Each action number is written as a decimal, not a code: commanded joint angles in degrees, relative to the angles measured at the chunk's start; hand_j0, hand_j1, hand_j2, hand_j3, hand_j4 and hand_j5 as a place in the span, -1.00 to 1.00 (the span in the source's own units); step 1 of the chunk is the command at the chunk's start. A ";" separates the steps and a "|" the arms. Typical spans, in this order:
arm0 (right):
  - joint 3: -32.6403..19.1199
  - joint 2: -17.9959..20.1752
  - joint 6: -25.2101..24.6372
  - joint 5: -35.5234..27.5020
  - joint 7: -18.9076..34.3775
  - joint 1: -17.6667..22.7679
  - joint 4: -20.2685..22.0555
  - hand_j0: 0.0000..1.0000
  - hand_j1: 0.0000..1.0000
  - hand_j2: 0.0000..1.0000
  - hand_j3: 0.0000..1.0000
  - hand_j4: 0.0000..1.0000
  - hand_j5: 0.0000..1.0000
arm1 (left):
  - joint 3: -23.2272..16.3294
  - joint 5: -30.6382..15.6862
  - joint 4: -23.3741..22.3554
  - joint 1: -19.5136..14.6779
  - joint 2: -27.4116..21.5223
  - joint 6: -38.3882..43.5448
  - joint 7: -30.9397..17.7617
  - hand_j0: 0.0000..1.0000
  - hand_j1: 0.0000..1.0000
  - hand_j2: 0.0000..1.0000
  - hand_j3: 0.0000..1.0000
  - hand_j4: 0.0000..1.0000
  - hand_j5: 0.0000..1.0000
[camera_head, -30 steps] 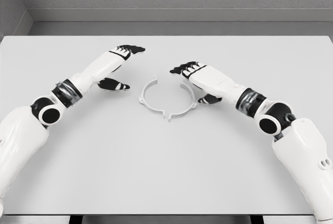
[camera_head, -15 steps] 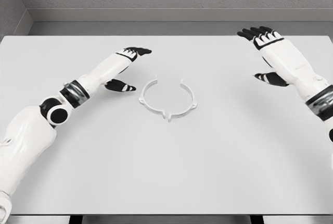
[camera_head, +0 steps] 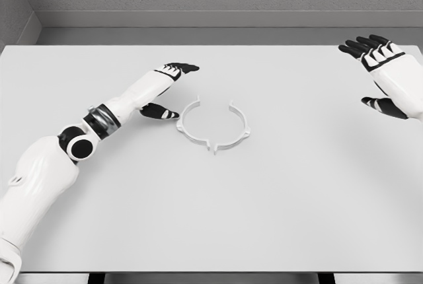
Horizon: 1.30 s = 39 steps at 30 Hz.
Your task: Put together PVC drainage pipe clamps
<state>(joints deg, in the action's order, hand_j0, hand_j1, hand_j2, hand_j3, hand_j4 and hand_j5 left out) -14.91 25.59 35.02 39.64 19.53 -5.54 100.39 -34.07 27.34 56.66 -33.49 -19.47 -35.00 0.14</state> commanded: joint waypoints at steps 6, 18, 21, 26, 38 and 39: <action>0.05 -0.02 -0.02 -0.35 -0.02 -0.09 -0.02 1.00 1.00 1.00 1.00 1.00 1.00 | 0.06 0.08 0.12 0.26 0.39 0.00 0.03 1.00 1.00 1.00 1.00 1.00 1.00; -0.03 -0.01 -0.02 -0.26 -0.02 -0.18 -0.02 1.00 1.00 1.00 1.00 1.00 1.00 | -0.03 0.08 0.73 0.97 1.18 0.00 0.03 1.00 1.00 1.00 1.00 1.00 1.00; -0.03 0.07 -0.02 -0.35 -0.02 -0.18 -0.02 1.00 1.00 1.00 1.00 1.00 1.00 | -0.03 -0.01 0.82 1.14 1.27 0.00 0.03 1.00 1.00 1.00 1.00 1.00 1.00; -0.03 0.07 -0.02 -0.35 -0.02 -0.09 -0.02 1.00 1.00 1.00 1.00 1.00 1.00 | -0.03 -0.09 0.82 1.14 1.36 0.00 0.03 1.00 1.00 1.00 1.00 1.00 1.00; -0.03 0.07 -0.02 -0.35 -0.02 0.00 -0.02 1.00 1.00 1.00 1.00 1.00 1.00 | -0.11 -0.09 1.79 1.93 1.80 0.00 0.03 1.00 1.00 1.00 1.00 1.00 1.00; -0.03 0.07 -0.02 -0.35 -0.02 0.00 -0.02 1.00 1.00 1.00 1.00 1.00 1.00 | -0.11 -0.09 1.79 1.93 1.80 0.00 0.03 1.00 1.00 1.00 1.00 1.00 1.00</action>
<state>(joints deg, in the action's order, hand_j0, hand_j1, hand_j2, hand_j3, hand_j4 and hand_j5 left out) -14.92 25.63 35.10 39.67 19.55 -5.54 100.35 -34.23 27.58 58.37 -31.46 -17.72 -35.00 0.16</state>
